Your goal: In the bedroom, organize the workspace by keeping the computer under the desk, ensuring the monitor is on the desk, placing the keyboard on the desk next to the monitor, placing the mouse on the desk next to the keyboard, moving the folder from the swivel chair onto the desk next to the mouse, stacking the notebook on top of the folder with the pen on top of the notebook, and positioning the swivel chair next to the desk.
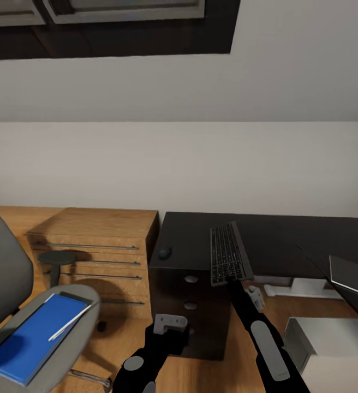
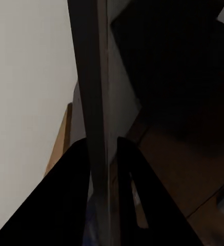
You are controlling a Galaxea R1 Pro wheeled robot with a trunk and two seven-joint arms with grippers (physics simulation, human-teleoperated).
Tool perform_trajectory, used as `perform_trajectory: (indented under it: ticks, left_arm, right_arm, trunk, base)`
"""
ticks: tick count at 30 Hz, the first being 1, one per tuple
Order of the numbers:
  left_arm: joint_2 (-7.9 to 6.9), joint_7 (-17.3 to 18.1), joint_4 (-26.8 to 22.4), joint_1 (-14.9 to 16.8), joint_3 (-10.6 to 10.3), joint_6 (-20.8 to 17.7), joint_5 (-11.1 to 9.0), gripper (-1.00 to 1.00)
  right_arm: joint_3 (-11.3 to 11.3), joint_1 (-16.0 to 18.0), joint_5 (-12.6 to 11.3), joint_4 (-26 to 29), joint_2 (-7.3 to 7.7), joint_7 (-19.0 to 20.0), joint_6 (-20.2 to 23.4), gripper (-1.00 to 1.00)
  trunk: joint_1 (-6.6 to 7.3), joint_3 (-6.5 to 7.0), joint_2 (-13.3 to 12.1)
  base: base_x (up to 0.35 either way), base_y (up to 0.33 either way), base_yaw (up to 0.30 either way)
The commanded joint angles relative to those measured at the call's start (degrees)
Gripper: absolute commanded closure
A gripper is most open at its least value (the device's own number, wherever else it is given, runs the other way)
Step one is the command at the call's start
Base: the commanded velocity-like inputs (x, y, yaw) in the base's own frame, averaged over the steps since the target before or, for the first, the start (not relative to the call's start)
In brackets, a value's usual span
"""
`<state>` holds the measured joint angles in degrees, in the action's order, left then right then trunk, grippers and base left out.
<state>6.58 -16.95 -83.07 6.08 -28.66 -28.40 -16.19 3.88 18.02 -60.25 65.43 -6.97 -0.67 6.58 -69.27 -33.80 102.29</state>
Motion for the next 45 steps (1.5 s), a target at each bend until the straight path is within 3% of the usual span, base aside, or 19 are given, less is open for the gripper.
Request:
perform_trajectory:
  ticks: [1, 4, 7, 9, 13, 28, 31, 32, 33, 34, 35, 40, 45]
  left_arm:
    - [0.0, -0.5, -0.1, 0.1, -0.1, -0.2, -0.6, -1.0]
    - [0.0, -0.5, -0.1, 0.1, -0.1, -0.2, -0.6, -1.0]
    - [0.01, -0.5, -0.1, 0.1, -0.1, -0.2, -0.6, -1.0]
    - [0.0, -0.5, -0.1, 0.1, -0.1, -0.2, -0.6, -1.0]
    - [0.0, -0.5, -0.1, 0.1, -0.1, -0.2, -0.6, -1.0]
    - [-0.07, -0.5, -0.1, 0.1, -0.1, 0.0, -0.5, -1.0]
    - [-0.08, -0.5, -0.1, 0.1, -0.1, 0.1, -0.5, -1.0]
    - [-0.08, -0.5, -0.1, 0.1, -0.1, 0.1, -0.4, -1.0]
    - [-0.08, -0.5, -0.1, 0.1, 0.0, 0.1, -0.4, -1.0]
    - [-0.08, -0.5, -0.1, 0.1, 0.0, 0.1, -0.5, -1.0]
    - [-0.08, -0.5, -0.1, 0.1, 0.0, 0.0, -0.5, -1.0]
    - [-0.08, -0.5, -0.1, 0.1, 0.0, 0.0, -0.5, -1.0]
    - [-0.08, -0.5, -0.1, 0.1, 0.0, 0.0, -0.5, -1.0]
  right_arm:
    - [0.1, 0.0, -0.7, -0.5, -0.06, 0.0, 0.4, 1.0]
    - [0.3, 0.0, -2.6, -0.6, -0.01, 0.1, 1.3, 1.0]
    - [0.4, 0.0, -8.4, -0.5, 0.11, 0.1, 5.5, 1.0]
    - [0.5, 0.0, -17.1, -0.5, 0.25, 0.1, 9.8, 1.0]
    - [0.5, 0.0, -20.2, -0.5, 0.33, 0.1, 10.7, 1.0]
    - [0.5, 0.0, -19.4, -0.5, 1.36, 0.2, 10.5, 1.0]
    - [0.5, -0.1, -16.6, -0.5, 1.37, 0.2, 10.4, 1.0]
    - [0.5, -0.1, -13.5, -0.6, 1.36, 0.2, 10.4, 1.0]
    - [0.5, -0.1, -12.7, -0.6, 1.35, 0.2, 10.4, 1.0]
    - [0.5, -0.1, -10.4, -0.6, 1.35, 0.3, 10.4, 1.0]
    - [0.4, -0.1, -6.4, -0.6, 1.35, 0.3, 10.4, 1.0]
    - [0.5, -0.1, -5.8, -0.6, 1.32, 0.1, 10.5, 1.0]
    - [0.8, -0.1, -7.2, -0.6, 1.26, 0.1, 10.6, 1.0]
  trunk:
    - [0.0, -0.07, 0.0]
    - [0.0, -0.07, 0.0]
    - [0.0, -0.07, 0.0]
    - [0.0, -0.08, 0.0]
    - [0.0, -0.11, 0.0]
    - [0.0, -0.11, 0.0]
    - [0.0, -0.11, 0.0]
    - [0.0, -0.11, 0.0]
    - [0.0, -0.11, 0.0]
    - [0.0, -0.11, 0.0]
    - [0.0, -0.11, 0.0]
    - [0.0, -0.11, 0.0]
    - [0.0, -0.15, 0.0]
  base:
    - [0.0, 0.0, 0.278]
    - [0.0, 0.0, 0.278]
    - [0.0, 0.0, 0.278]
    - [0.0, 0.0, 0.263]
    - [0.0, 0.0, 0.097]
    - [0.003, 0.002, 0.005]
    - [0.159, 0.135, 0.0]
    - [0.119, 0.099, 0.0]
    - [0.095, 0.079, 0.0]
    - [0.049, 0.041, 0.0]
    - [0.008, 0.007, 0.0]
    - [0.002, 0.001, 0.0]
    - [0.0, 0.0, -0.03]
